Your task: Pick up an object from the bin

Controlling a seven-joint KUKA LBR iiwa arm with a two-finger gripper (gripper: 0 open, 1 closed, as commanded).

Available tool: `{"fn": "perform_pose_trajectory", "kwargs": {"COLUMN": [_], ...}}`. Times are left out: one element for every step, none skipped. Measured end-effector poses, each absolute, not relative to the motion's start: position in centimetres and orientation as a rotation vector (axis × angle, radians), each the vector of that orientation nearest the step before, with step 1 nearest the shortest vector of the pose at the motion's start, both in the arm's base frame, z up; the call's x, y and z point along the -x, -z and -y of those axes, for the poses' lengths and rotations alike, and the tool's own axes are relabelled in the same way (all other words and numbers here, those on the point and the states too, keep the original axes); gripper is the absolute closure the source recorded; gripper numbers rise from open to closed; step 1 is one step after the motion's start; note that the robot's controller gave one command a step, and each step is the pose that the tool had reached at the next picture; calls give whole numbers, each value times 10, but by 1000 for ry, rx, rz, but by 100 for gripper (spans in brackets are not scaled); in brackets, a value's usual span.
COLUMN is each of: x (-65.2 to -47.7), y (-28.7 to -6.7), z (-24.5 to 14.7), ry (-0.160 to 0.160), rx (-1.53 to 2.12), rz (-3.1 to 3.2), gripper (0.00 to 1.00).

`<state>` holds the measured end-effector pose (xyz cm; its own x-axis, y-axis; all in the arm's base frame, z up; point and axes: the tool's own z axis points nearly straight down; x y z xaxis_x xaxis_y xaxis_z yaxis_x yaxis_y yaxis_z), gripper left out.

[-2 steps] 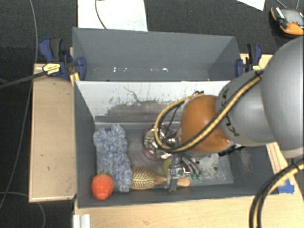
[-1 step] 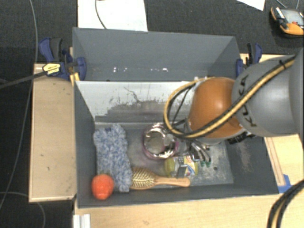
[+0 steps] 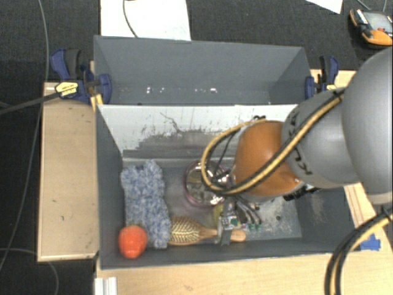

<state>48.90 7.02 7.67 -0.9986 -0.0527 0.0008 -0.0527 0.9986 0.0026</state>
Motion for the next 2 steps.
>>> {"fn": "perform_pose_trajectory", "kwargs": {"x": [-485,-490], "y": [-71,-77], "z": [-42,-70], "ry": [7,8], "rx": [110,-72], "rz": [3158,3145], "gripper": [0,100]}}
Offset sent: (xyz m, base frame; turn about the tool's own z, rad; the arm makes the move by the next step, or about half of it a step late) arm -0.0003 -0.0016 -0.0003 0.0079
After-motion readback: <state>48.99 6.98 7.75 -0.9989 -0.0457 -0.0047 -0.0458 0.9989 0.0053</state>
